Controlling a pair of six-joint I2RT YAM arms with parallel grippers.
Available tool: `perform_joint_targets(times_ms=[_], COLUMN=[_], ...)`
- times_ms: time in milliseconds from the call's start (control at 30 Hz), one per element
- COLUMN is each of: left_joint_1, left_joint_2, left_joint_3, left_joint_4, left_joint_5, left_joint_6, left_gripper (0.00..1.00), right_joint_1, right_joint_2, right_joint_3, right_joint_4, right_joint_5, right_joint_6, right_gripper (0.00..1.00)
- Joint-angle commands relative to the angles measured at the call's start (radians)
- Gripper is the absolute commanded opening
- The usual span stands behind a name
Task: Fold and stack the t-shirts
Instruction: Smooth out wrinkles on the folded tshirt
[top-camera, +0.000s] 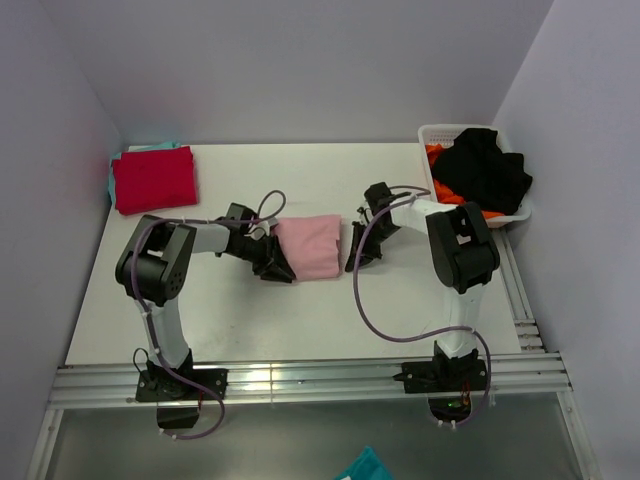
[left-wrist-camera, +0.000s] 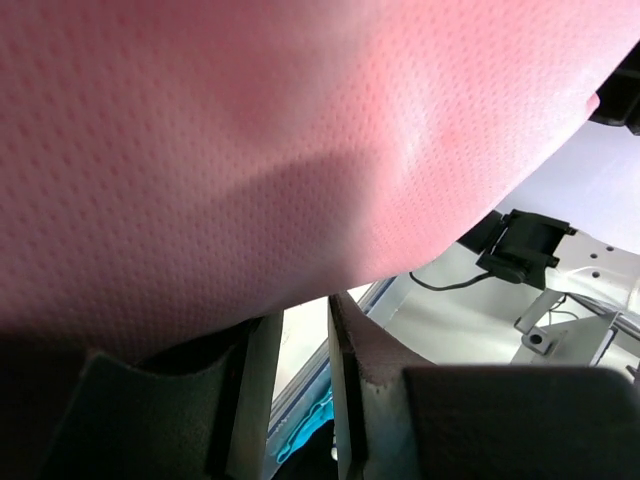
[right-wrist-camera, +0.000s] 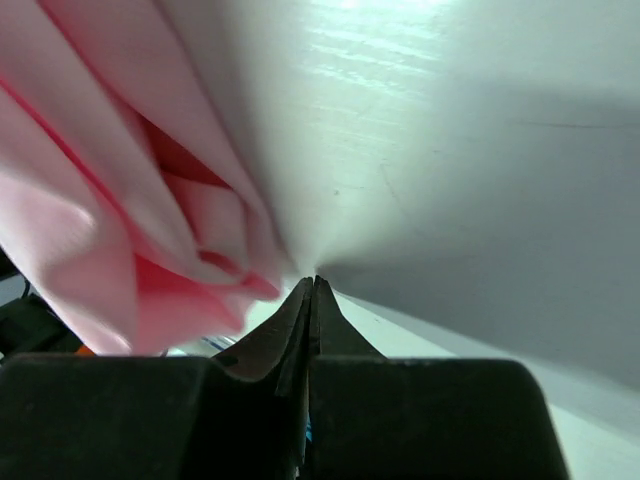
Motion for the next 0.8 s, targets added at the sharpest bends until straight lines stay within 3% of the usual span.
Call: perform_joint_targets(times_ms=[0, 133, 233, 267, 500, 600, 767], left_joint_1=[0.039, 0.068, 0.073, 0.075, 0.093, 0.121, 0.185], left_joint_2=[0.039, 0.016, -0.053, -0.075, -0.145, -0.141, -0.139], left_joint_3=[-0.001, 0.054, 0.147, 0.178, 0.542, 0.570, 0.518], left_joint_4=[-0.029, -0.074, -0.108, -0.106, -0.063, -0.056, -0.219], left_joint_5=[-0.093, -0.058, -0.017, 0.009, 0.175, 0.221, 0.115], left_joint_6=[0.086, 0.098, 0.077, 0.049, -0.120, -0.147, 0.047], left_gripper=[0.32, 0.39, 0.78, 0.99, 1.00, 0.99, 0.99], right_joint_1=[-0.013, -0.034, -0.039, -0.039, -0.039, -0.039, -0.047], right_joint_2=[-0.014, -0.017, -0.030, -0.033, -0.056, -0.066, -0.083], right_joint_3=[0.023, 0.025, 0.038, 0.042, 0.057, 0.052, 0.034], right_joint_4=[-0.023, -0.027, -0.037, -0.041, -0.067, -0.073, -0.076], right_joint_5=[0.024, 0.016, 0.013, 0.011, 0.013, 0.017, 0.028], right_joint_6=[-0.025, -0.025, -0.024, -0.022, -0.018, -0.022, -0.024], right_gripper=[0.00, 0.00, 0.00, 0.00, 0.00, 0.00, 0.00])
